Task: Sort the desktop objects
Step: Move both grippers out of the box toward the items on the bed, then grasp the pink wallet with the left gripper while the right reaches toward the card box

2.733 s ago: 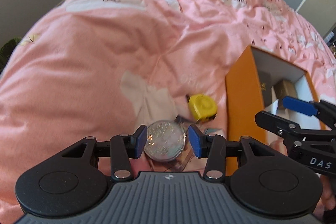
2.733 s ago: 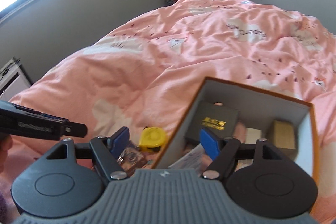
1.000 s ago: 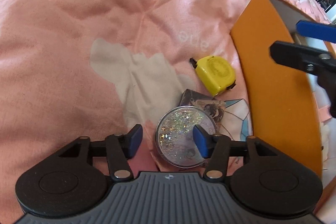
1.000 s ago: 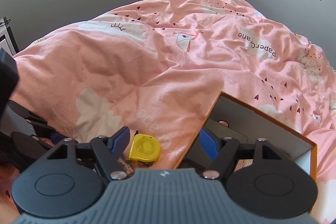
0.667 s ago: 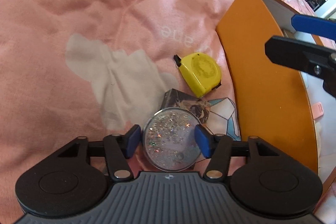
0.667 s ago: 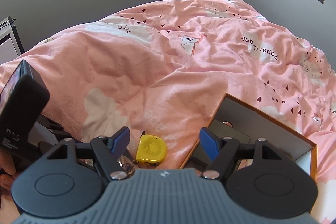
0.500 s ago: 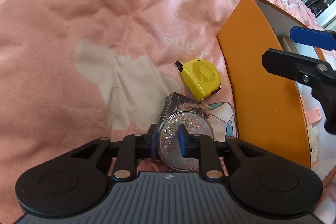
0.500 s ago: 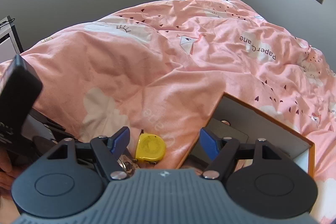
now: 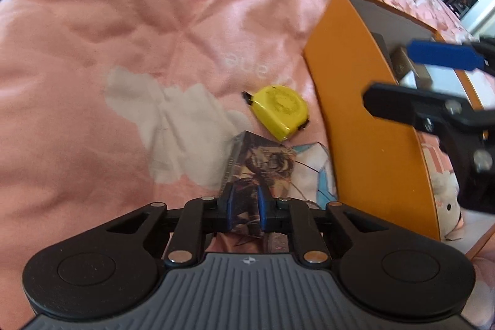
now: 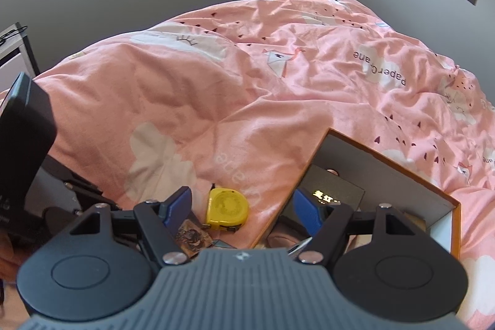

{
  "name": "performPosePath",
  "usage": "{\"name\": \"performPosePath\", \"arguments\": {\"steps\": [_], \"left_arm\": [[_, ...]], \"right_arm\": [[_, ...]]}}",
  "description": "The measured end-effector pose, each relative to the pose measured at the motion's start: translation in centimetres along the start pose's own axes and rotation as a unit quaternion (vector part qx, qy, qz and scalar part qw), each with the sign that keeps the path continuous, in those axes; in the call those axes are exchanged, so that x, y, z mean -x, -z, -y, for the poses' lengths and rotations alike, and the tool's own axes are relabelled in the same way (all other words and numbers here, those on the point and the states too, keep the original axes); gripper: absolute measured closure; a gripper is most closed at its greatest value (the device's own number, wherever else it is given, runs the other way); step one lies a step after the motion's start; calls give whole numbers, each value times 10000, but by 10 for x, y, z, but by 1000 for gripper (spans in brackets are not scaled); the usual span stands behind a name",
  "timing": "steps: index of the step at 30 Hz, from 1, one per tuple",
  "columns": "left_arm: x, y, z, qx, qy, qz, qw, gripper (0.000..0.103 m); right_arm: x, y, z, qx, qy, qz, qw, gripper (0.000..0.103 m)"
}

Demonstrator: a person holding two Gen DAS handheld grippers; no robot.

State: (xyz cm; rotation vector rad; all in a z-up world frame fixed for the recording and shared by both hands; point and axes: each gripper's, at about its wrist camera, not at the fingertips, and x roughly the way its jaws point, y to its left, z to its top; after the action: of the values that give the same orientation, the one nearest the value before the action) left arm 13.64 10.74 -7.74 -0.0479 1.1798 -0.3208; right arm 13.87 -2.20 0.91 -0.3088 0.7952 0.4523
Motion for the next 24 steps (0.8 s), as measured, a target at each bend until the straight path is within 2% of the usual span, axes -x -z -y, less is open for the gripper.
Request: {"name": "performPosePath", "arguments": {"steps": [4, 9, 11, 14, 17, 19, 23, 24], "left_arm": [[23, 4, -14, 300, -101, 136, 9994, 85], [46, 16, -19, 569, -377, 204, 9975, 57], [50, 21, -21, 715, -492, 111, 9962, 51], [50, 29, -26, 862, -587, -69, 9945, 52], [40, 36, -33, 1027, -499, -274, 9931, 52], [32, 39, -36, 1085, -509, -327, 9922, 56], [23, 41, -44, 1297, -454, -278, 9901, 77], [22, 41, -45, 1325, -427, -263, 9899, 78]], "right_arm": [[5, 4, -8, 129, -177, -1, 9998, 33], [6, 8, -25, 203, -450, -50, 9988, 35], [5, 9, -33, 295, -555, -85, 9980, 38], [2, 12, -45, 427, -671, -175, 9967, 41], [-1, 15, -51, 471, -711, -252, 9960, 42], [-2, 16, -53, 485, -719, -290, 9958, 42], [-1, 17, -53, 485, -700, -314, 9959, 42], [-1, 17, -53, 463, -697, -331, 9959, 42]]}}
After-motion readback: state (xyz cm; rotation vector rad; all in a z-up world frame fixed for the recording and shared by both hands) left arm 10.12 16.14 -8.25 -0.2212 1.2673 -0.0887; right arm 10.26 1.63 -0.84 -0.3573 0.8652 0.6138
